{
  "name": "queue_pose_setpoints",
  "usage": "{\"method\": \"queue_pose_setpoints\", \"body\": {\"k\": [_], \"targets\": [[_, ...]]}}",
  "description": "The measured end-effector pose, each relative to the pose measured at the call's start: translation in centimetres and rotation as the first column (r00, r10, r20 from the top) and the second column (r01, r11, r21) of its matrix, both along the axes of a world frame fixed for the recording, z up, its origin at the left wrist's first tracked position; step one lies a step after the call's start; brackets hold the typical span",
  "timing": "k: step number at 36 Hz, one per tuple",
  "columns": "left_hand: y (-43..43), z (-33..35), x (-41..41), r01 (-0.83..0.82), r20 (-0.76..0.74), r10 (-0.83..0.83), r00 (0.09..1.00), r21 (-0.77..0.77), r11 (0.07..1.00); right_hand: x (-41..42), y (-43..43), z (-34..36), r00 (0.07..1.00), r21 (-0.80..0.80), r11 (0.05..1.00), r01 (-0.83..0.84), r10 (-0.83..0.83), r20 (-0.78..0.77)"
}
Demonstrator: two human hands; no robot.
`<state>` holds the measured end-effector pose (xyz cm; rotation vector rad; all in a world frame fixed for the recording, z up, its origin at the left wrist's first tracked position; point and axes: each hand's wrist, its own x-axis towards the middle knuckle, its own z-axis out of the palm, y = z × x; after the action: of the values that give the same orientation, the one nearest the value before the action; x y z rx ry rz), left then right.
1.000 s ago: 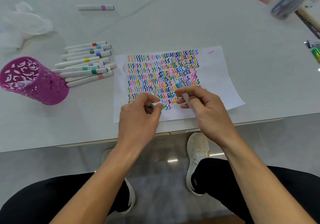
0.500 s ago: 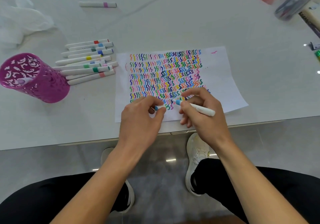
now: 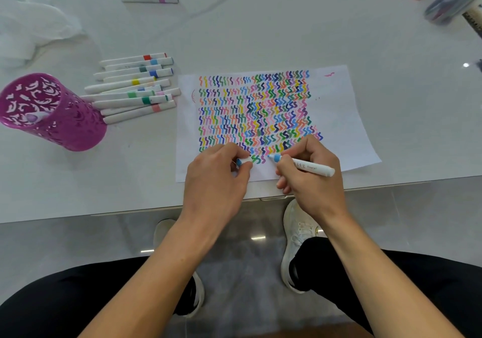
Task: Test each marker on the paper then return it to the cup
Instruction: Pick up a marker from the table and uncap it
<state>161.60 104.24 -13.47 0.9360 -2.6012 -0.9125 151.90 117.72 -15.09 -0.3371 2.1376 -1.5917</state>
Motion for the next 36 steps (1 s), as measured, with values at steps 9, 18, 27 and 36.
{"method": "queue_pose_setpoints", "body": {"k": [9,18,27,36], "targets": [[0.1,0.1,-0.1,-0.015,0.012,0.015,1.0,-0.005,1.0,-0.1,-0.1,0.0,1.0,0.028,1.0,0.0,0.001,-0.029],[0.1,0.0,-0.1,-0.025,0.012,0.025,1.0,-0.003,1.0,-0.1,-0.2,-0.3,0.999,0.029,0.999,0.016,-0.015,-0.034],[-0.2,0.3,0.1,0.009,0.036,-0.008,0.999,-0.009,1.0,-0.2,-0.1,0.4,0.997,-0.108,0.993,0.043,-0.035,0.069],[-0.5,1.2,0.6,-0.067,-0.096,0.08,0.992,0.136,0.989,-0.4,-0.5,2.8,0.997,-0.286,0.956,0.066,-0.051,0.06]]}}
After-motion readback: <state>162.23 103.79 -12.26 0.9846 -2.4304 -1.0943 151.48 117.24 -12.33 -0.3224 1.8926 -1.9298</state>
